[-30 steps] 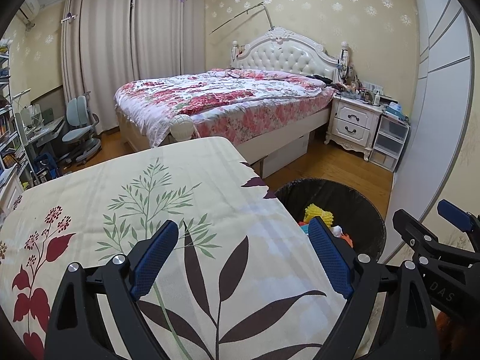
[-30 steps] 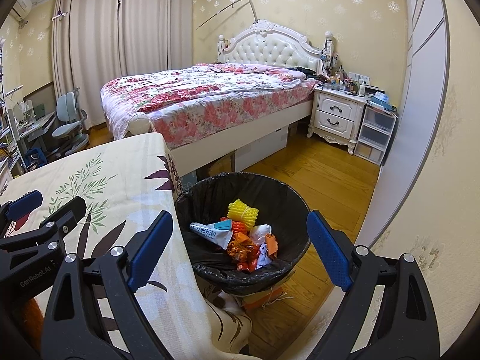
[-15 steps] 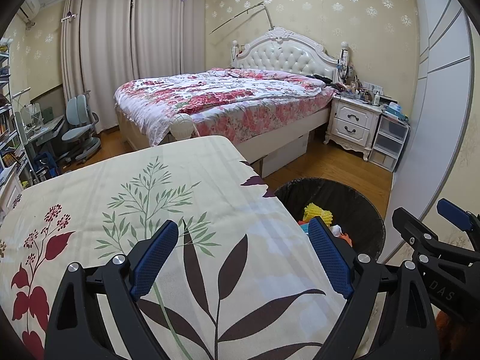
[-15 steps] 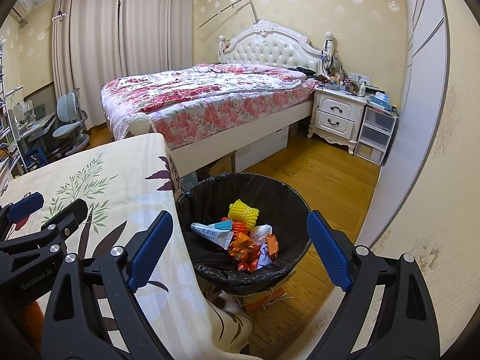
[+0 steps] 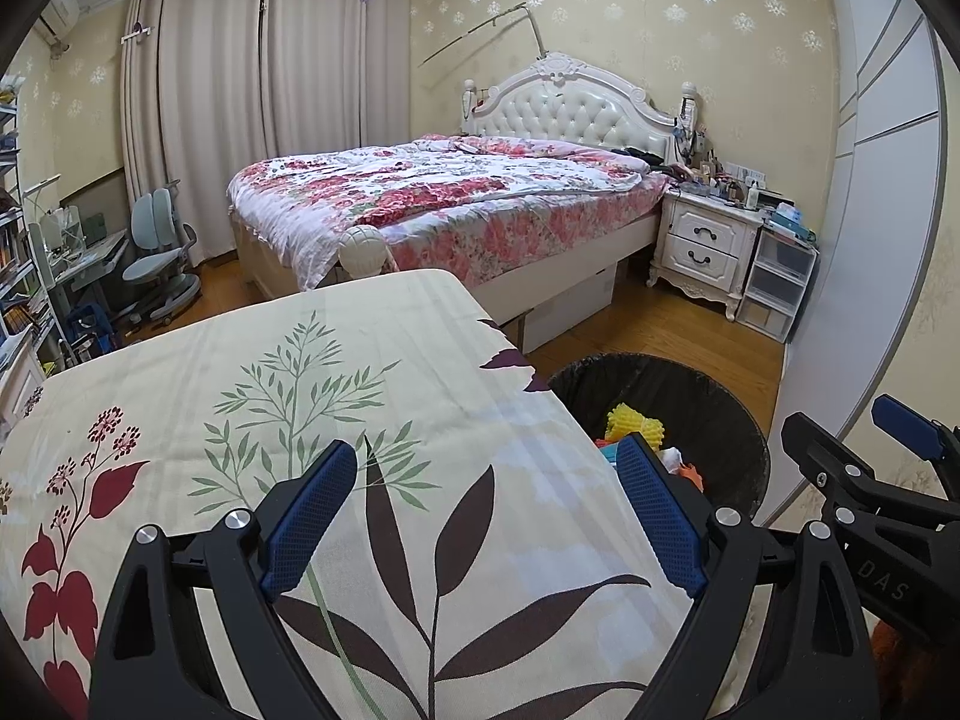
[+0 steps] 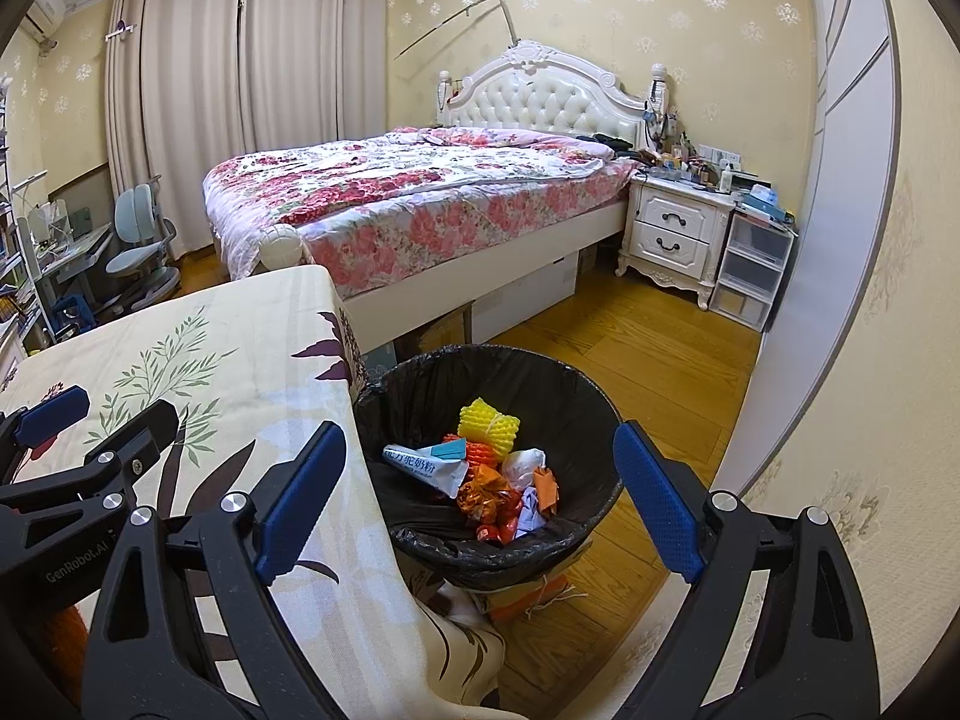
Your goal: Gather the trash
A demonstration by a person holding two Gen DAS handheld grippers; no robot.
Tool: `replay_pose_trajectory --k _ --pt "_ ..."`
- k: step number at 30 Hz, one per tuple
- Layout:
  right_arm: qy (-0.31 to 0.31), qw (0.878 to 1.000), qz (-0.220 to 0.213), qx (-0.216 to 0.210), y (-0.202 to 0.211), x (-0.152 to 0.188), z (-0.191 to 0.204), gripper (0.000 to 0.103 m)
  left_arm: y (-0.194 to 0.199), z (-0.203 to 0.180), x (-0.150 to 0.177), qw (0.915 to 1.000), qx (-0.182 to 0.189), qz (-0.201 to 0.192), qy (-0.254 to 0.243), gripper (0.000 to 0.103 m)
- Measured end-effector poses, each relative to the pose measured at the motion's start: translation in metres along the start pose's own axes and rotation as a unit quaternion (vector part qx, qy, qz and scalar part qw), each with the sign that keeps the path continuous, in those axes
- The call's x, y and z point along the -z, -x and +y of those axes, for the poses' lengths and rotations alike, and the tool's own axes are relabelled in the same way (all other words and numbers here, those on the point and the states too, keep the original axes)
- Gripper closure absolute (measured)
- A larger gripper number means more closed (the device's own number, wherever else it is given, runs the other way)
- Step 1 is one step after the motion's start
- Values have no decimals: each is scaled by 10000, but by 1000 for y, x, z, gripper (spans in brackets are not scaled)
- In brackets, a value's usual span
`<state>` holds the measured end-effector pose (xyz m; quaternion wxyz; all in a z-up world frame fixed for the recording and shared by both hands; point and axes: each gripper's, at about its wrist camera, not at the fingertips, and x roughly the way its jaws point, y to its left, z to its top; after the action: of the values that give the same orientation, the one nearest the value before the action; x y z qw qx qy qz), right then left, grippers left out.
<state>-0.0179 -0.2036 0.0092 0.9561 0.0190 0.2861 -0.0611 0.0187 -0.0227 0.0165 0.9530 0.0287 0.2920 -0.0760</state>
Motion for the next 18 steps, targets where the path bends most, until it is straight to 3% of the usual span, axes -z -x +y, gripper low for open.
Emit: replay_pose_trajectory --k 18 --pt "3 10000 -4 2 0 0 0 14 0 -1 4 10000 23 -39 -5 15"
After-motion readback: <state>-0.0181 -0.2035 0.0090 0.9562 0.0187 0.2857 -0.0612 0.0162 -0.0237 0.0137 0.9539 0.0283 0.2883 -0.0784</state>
